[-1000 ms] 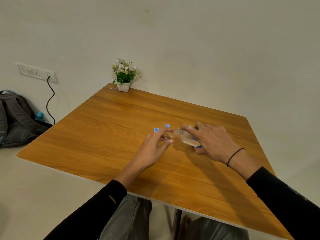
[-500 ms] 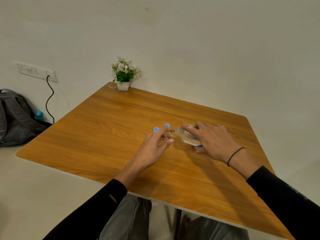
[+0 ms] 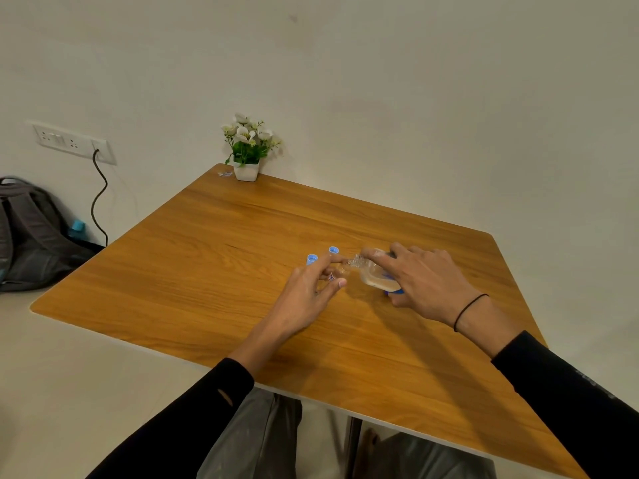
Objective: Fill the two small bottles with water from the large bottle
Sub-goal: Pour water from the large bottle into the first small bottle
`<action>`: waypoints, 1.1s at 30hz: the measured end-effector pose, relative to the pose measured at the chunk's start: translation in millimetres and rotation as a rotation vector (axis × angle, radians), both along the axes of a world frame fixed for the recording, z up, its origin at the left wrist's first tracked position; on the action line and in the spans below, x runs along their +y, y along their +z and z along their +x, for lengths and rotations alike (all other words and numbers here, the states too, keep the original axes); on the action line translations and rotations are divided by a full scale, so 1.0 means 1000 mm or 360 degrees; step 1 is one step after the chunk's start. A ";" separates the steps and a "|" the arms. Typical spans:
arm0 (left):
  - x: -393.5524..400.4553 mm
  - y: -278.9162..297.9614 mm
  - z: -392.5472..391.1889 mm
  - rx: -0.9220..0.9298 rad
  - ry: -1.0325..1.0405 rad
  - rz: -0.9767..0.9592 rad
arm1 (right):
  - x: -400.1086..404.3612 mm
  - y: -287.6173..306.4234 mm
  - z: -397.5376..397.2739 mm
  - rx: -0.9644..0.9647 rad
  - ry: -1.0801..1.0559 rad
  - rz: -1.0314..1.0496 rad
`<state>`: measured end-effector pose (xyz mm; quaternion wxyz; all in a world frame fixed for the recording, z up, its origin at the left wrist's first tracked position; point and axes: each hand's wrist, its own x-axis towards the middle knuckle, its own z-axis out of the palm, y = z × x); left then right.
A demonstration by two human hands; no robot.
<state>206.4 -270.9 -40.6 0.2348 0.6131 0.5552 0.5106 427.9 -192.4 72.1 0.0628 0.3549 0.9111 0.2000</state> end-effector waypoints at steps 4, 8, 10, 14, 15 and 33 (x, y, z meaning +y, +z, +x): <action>0.000 0.000 0.000 0.0008 -0.0006 0.0000 | 0.000 0.000 0.000 0.0011 -0.0002 -0.0007; 0.000 0.000 0.000 -0.0004 -0.0008 0.0008 | -0.001 0.001 -0.001 0.0008 -0.0002 -0.0017; 0.000 0.000 0.001 -0.0007 -0.0011 0.0027 | -0.001 0.002 -0.001 -0.0001 -0.0009 -0.0015; -0.001 0.000 0.001 -0.0016 -0.0006 0.0031 | -0.001 0.003 -0.002 -0.0026 -0.0013 0.0002; -0.001 0.000 0.001 -0.0023 -0.0010 0.0032 | -0.002 0.003 -0.002 -0.0027 -0.0013 0.0002; -0.005 0.006 0.001 -0.0007 0.0019 0.0061 | -0.004 0.007 -0.002 -0.0010 0.0003 0.0012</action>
